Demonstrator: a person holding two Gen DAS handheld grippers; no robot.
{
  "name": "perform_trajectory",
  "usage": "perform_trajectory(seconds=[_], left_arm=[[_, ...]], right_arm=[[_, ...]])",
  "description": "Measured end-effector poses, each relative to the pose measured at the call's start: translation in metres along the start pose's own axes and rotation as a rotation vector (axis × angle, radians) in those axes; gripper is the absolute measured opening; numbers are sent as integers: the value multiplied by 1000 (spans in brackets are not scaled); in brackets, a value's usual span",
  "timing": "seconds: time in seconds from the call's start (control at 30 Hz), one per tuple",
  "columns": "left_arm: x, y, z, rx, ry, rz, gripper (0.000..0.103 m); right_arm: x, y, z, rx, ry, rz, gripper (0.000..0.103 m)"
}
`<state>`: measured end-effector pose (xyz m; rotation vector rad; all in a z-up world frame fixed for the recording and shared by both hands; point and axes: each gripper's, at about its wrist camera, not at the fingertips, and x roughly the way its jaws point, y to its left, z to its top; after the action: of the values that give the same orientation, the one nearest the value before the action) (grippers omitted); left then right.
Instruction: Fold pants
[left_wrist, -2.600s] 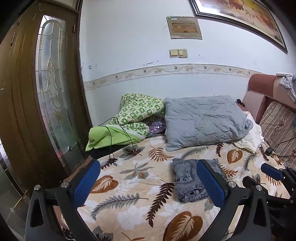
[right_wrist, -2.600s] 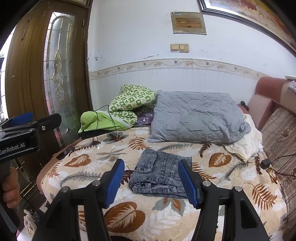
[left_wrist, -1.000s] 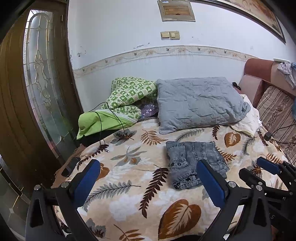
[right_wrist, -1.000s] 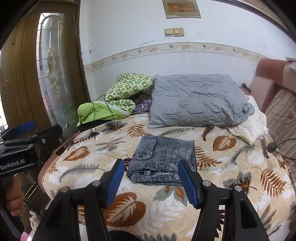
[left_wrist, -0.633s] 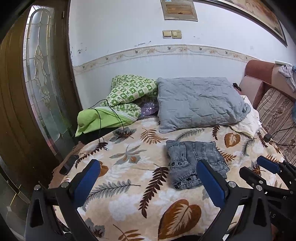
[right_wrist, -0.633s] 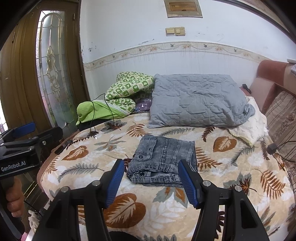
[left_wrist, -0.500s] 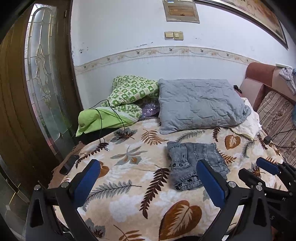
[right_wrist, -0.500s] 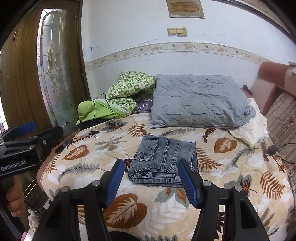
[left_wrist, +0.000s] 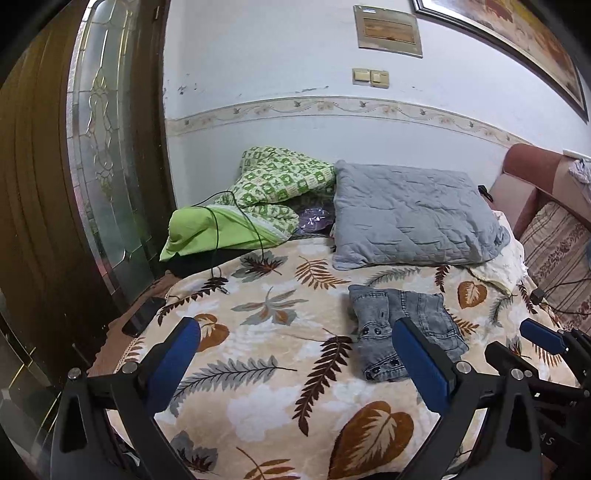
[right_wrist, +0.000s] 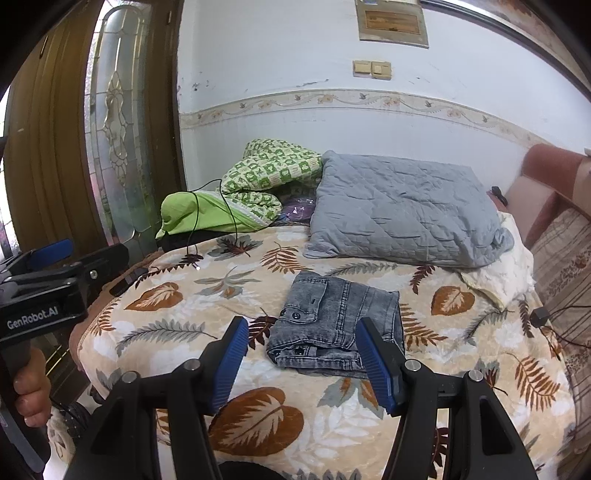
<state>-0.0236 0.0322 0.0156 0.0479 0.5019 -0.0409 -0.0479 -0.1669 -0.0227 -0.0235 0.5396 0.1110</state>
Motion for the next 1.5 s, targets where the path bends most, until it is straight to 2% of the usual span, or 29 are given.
perform_trajectory(seconds=[0.47, 0.97, 1.5], left_arm=[[22, 43, -12, -55, 28, 77, 103], [43, 65, -19, -66, 70, 149, 103], [61, 48, -14, -21, 91, 115, 103]], right_arm=[[18, 25, 1, -28, 41, 15, 64], [44, 43, 3, -42, 68, 63, 64], [71, 23, 2, 5, 96, 75, 64]])
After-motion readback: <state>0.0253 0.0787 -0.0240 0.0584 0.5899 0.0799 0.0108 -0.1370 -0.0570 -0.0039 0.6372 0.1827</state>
